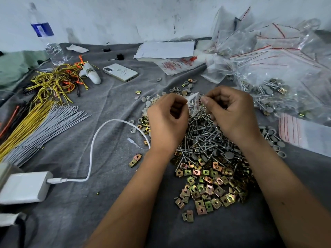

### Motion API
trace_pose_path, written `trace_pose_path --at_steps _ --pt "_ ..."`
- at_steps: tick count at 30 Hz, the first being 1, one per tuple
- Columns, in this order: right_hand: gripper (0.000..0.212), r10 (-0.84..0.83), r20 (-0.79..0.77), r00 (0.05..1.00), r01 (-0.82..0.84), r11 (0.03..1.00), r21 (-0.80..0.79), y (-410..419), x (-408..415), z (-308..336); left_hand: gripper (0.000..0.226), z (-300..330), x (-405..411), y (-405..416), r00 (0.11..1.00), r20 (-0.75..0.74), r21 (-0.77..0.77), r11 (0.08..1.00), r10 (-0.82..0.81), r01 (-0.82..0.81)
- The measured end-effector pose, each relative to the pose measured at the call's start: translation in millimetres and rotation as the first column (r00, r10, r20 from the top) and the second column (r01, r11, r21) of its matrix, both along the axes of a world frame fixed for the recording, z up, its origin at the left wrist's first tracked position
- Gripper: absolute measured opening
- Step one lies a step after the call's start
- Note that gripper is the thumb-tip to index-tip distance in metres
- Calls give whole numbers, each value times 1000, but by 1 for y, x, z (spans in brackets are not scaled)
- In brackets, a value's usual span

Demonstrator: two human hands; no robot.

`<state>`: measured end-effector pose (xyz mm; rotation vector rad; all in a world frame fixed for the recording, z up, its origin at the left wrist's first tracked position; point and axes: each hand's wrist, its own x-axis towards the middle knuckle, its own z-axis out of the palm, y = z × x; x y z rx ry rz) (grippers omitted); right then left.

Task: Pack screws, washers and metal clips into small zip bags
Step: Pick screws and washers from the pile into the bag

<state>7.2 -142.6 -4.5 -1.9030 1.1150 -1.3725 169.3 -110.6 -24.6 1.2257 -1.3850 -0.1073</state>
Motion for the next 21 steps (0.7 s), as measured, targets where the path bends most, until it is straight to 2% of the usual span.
trace_pose_path --at_steps 4,8,15,21 --pt "1 16 -18 1000 -16 1000 -3 0 0 -1 10 1 0 0 999 -40 28 999 -16 17" --pt "7 51 -38 998 -53 997 -63 2 1 -1 10 0 0 -1 999 -49 37 999 -20 22" --pt "21 29 -246 969 -72 983 -166 1 4 2 9 -1 0 -2 997 -68 12 1000 -28 29" --pt "20 53 -184 981 -67 995 -73 3 3 1 10 0 0 -1 996 -90 19 1000 -23 25"
